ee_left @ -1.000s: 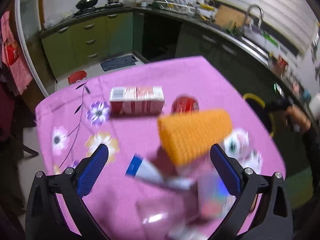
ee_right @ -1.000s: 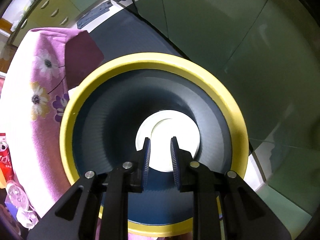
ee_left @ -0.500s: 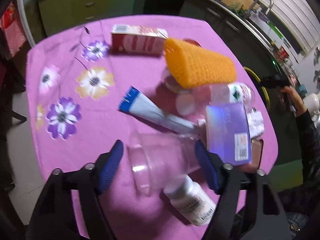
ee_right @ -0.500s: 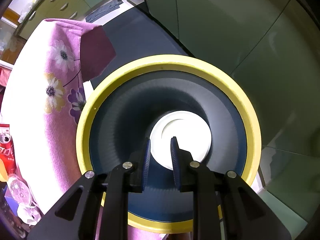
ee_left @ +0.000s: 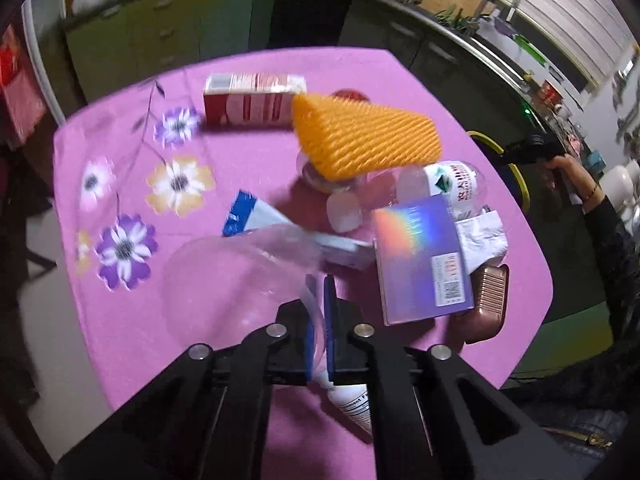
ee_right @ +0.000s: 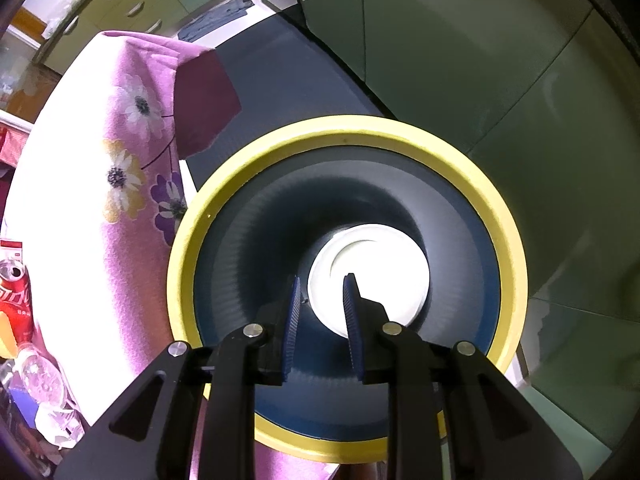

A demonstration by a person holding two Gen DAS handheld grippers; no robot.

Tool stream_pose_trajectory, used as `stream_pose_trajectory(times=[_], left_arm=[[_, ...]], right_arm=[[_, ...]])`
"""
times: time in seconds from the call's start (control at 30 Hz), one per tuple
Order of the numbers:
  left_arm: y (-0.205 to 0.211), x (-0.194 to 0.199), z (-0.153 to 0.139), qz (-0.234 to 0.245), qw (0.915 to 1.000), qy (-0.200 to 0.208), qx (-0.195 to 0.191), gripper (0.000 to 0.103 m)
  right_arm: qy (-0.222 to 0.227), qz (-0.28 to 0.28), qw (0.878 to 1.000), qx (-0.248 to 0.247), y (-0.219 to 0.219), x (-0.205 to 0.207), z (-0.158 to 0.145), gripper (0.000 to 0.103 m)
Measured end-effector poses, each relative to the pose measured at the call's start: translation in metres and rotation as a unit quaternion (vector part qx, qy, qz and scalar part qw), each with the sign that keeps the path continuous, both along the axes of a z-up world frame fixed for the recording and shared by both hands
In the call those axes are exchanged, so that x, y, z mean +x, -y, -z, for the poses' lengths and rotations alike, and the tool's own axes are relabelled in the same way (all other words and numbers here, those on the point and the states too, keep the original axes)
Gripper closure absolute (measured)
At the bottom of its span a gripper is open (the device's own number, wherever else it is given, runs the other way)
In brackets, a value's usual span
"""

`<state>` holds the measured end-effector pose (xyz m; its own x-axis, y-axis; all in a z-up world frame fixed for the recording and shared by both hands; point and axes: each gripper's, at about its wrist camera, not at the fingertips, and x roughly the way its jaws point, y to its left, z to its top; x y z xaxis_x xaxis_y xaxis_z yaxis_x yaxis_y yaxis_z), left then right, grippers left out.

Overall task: Collect trash
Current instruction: 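Grasp the clear plastic cup with the left gripper and drop it into the bin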

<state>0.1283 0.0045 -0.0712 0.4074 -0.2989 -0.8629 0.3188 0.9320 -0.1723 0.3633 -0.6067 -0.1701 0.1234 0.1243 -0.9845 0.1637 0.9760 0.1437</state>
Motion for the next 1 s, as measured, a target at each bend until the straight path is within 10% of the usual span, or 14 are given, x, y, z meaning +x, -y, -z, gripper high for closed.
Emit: stream_pose_trajectory(times=[0.33, 0.57, 1.0], left_arm=[[0.035, -0.005, -0.063, 0.054, 0.992, 0.093, 0.066, 0.099], [0.127, 0.019, -0.106, 0.175, 0.9765, 0.123, 0.03, 0.099], [0.383, 0.088, -0.042, 0.389, 0.9208, 0.022, 0.022, 0.099]], right_arm=[[0.045, -0.002, 0.999, 0.0, 0.007, -0.022, -0.034, 0.08], [0.098, -0.005, 0.995, -0.019, 0.019, -0.057, -0.077, 0.08], [0.119, 0.044, 0.992, -0.023, 0.075, -0.116, -0.085, 0.08]])
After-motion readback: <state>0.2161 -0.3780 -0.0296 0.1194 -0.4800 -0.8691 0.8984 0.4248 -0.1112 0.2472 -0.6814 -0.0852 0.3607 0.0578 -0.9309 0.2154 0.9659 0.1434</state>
